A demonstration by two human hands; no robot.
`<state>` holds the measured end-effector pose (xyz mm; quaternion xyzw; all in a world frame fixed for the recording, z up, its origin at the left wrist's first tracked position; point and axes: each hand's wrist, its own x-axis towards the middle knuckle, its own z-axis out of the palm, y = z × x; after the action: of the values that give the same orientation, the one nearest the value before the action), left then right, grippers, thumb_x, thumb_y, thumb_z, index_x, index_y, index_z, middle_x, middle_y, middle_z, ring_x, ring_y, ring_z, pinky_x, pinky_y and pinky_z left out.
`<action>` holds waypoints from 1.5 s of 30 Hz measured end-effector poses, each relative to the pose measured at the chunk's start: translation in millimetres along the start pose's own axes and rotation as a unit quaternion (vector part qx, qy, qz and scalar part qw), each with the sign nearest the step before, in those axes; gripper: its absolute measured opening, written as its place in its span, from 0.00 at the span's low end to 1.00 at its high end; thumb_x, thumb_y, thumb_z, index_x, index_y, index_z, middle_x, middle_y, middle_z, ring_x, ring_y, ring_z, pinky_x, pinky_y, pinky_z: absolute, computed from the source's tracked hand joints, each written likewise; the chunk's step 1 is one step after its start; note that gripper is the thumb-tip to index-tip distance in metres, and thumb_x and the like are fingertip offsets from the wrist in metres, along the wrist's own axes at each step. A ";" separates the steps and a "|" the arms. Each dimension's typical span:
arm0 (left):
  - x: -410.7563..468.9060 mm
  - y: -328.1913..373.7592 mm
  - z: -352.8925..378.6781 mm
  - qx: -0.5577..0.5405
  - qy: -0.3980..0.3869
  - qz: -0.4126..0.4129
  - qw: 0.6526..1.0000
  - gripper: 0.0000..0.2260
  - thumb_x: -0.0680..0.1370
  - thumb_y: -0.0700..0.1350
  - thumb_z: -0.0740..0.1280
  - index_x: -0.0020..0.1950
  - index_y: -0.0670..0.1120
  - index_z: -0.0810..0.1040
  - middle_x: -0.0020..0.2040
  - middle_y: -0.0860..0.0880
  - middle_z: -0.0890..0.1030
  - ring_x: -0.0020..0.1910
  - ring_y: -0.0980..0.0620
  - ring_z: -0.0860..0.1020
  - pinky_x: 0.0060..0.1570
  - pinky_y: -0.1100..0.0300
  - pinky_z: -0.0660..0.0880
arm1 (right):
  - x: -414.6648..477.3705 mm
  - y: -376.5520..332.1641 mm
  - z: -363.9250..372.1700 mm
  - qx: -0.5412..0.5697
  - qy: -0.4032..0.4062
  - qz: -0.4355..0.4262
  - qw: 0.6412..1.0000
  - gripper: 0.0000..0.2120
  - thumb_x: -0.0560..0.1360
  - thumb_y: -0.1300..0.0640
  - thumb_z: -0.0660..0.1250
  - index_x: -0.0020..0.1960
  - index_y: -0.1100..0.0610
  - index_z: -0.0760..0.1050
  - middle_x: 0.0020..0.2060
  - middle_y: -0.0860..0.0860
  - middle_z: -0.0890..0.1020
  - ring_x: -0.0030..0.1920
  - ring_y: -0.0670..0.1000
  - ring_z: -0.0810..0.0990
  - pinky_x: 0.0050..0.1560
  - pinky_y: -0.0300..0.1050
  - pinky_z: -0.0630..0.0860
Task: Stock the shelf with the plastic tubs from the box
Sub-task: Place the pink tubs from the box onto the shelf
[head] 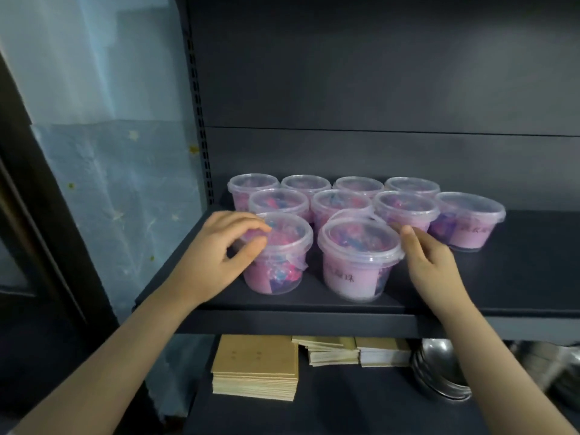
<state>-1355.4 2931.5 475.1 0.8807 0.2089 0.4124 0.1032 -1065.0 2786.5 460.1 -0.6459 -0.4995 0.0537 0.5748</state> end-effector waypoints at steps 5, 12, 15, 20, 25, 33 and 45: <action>-7.3 -24.5 -8.6 -0.274 0.020 -0.117 0.954 0.11 0.77 0.49 0.60 0.55 0.54 0.80 0.62 0.56 0.79 0.66 0.57 0.72 0.63 0.65 0.67 | -3.3 -11.5 12.1 -0.057 -0.062 0.002 0.996 0.20 0.82 0.42 0.48 0.53 0.46 0.78 0.47 0.37 0.79 0.50 0.36 0.77 0.52 0.29 0.67; -20.6 -22.0 -23.1 -0.018 0.046 -0.042 0.998 0.14 0.80 0.55 0.57 0.55 0.55 0.80 0.51 0.54 0.77 0.56 0.53 0.72 0.62 0.67 0.62 | -20.0 -22.7 23.6 -0.082 -0.027 -0.178 0.980 0.18 0.76 0.43 0.58 0.60 0.50 0.76 0.59 0.43 0.78 0.63 0.46 0.73 0.64 0.42 0.66; -21.4 -3.4 -28.9 0.032 0.031 -0.019 0.999 0.16 0.80 0.56 0.56 0.59 0.54 0.80 0.46 0.57 0.73 0.53 0.54 0.68 0.59 0.72 0.59 | -18.3 -26.7 28.2 -0.075 -0.054 -0.152 0.984 0.17 0.76 0.42 0.59 0.59 0.47 0.78 0.61 0.40 0.77 0.66 0.40 0.71 0.67 0.40 0.63; -22.8 -5.2 -40.5 -0.089 -0.060 -0.046 0.993 0.17 0.77 0.50 0.61 0.66 0.56 0.73 0.65 0.64 0.72 0.70 0.60 0.65 0.68 0.67 0.60 | -6.4 -31.2 22.3 0.047 -0.162 -0.046 0.985 0.17 0.79 0.50 0.59 0.68 0.43 0.69 0.66 0.32 0.71 0.69 0.34 0.64 0.70 0.37 0.60; -33.1 -14.6 -43.5 0.060 -0.016 -0.014 0.998 0.17 0.75 0.62 0.62 0.60 0.57 0.77 0.53 0.61 0.75 0.58 0.54 0.69 0.59 0.68 0.63 | -9.4 -34.9 26.7 -0.070 -0.080 -0.141 0.984 0.13 0.78 0.49 0.60 0.60 0.48 0.77 0.62 0.40 0.75 0.67 0.41 0.69 0.68 0.42 0.63; -32.9 -16.2 -38.9 -0.034 -0.011 -0.011 0.999 0.16 0.77 0.54 0.63 0.62 0.51 0.79 0.55 0.55 0.74 0.60 0.52 0.72 0.63 0.63 0.66 | -15.0 -41.6 42.3 -0.052 -0.123 -0.168 0.977 0.12 0.74 0.57 0.70 0.57 0.52 0.78 0.60 0.44 0.79 0.65 0.45 0.73 0.69 0.49 0.66; -27.2 -34.8 -28.1 -0.172 0.031 -0.050 0.983 0.14 0.75 0.53 0.66 0.61 0.55 0.78 0.61 0.58 0.78 0.69 0.53 0.68 0.68 0.64 0.62 | -4.9 -36.3 37.9 0.034 -0.169 -0.098 0.980 0.12 0.75 0.69 0.67 0.53 0.54 0.76 0.60 0.47 0.79 0.67 0.45 0.72 0.70 0.57 0.66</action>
<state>-1402.5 2950.4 462.1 0.8251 0.1819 0.4633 0.2673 -1113.0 2803.4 473.9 -0.5558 -0.6480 0.1226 0.5061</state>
